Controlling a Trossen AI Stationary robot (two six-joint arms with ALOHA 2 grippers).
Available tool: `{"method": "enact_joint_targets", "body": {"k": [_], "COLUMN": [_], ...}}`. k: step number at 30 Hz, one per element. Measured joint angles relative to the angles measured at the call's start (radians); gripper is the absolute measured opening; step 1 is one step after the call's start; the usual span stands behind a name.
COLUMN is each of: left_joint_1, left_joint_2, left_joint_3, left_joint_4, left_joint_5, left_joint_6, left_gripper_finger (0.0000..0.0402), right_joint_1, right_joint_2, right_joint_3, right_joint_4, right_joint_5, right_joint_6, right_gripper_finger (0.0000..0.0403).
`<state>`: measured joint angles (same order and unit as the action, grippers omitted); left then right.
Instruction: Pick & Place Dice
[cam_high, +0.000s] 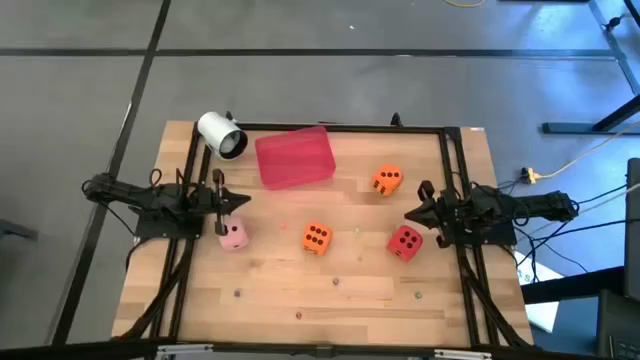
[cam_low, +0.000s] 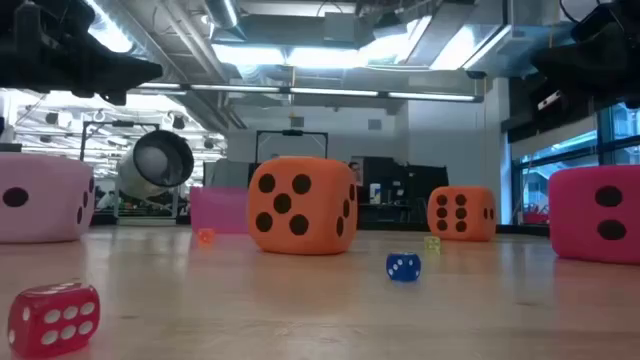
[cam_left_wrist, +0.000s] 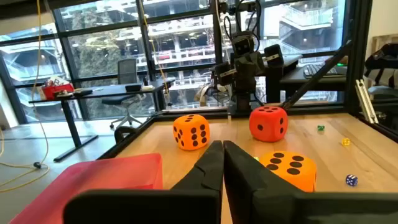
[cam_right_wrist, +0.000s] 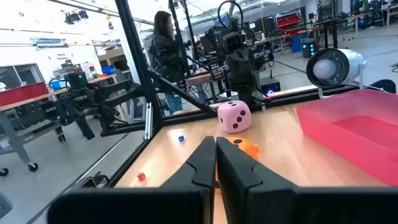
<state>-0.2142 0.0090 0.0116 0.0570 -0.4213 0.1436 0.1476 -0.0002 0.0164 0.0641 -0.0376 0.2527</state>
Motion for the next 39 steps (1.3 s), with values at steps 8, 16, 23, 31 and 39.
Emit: {"method": "enact_joint_targets", "body": {"k": [8, 16, 23, 31, 39], "left_joint_1": [0.000, 0.000, 0.000, 0.000, 0.000], "left_joint_2": [0.000, 0.000, 0.000, 0.000, 0.000], "left_joint_3": [0.000, 0.000, 0.000, 0.000, 0.000], "left_joint_4": [0.000, 0.000, 0.000, 0.000, 0.000], "left_joint_5": [0.000, 0.000, 0.000, 0.000, 0.000], "left_joint_6": [0.000, 0.000, 0.000, 0.000, 0.000], "left_gripper_finger": [0.0006, 0.0008, 0.0009, 0.0009, 0.0012], "right_joint_1": [0.000, 0.000, 0.000, 0.000, 0.000], "right_joint_2": [0.000, 0.000, 0.000, 0.000, 0.000], "right_joint_3": [0.000, 0.000, 0.000, 0.000, 0.000], "right_joint_4": [0.000, 0.000, 0.000, 0.000, 0.000], "right_joint_5": [0.000, 0.000, 0.000, 0.000, 0.000], "right_joint_6": [0.000, 0.000, 0.000, 0.000, 0.000], "right_gripper_finger": [0.0016, 0.0016, 0.0016, 0.0016, 0.0016]}}
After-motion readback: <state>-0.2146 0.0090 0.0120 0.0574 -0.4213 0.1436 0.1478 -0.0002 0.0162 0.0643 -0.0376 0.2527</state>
